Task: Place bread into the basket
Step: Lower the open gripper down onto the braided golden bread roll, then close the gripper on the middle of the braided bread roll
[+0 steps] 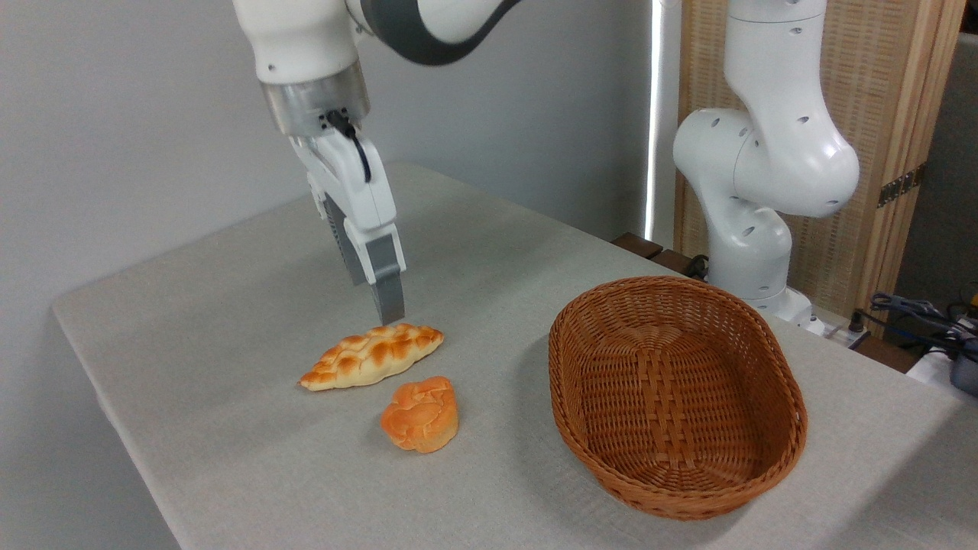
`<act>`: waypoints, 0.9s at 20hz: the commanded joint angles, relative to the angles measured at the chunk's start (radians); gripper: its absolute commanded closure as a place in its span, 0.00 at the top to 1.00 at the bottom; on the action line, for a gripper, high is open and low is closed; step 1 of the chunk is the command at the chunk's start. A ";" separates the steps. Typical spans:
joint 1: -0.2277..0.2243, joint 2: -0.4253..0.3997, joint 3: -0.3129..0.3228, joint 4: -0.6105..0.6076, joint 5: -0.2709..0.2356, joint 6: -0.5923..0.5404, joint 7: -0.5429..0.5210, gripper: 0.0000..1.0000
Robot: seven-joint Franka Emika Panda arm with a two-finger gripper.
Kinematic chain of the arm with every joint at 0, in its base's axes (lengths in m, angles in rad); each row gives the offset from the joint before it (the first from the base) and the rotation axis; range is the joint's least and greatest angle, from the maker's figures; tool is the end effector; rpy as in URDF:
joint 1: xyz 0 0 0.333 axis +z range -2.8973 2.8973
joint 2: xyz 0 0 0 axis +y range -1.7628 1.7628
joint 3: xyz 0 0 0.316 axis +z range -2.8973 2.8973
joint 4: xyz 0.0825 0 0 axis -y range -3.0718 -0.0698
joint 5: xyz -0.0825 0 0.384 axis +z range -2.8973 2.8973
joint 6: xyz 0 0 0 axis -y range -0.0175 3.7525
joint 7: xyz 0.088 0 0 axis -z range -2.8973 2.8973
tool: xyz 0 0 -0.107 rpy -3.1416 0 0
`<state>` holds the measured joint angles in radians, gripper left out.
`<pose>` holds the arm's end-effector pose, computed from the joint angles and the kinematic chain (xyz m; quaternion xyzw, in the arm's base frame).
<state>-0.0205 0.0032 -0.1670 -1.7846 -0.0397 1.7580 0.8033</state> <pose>0.5506 -0.1079 0.5371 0.8814 -0.4717 -0.0082 0.0233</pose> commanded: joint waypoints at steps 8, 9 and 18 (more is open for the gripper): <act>0.001 0.030 -0.103 -0.219 -0.063 0.277 -0.029 1.00; -0.004 0.040 -0.106 -0.228 -0.069 0.299 -0.030 1.00; -0.006 0.057 -0.131 -0.268 -0.054 0.362 -0.012 0.52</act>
<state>-0.0233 0.0556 -0.2954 -2.0400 -0.0914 2.0878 0.7830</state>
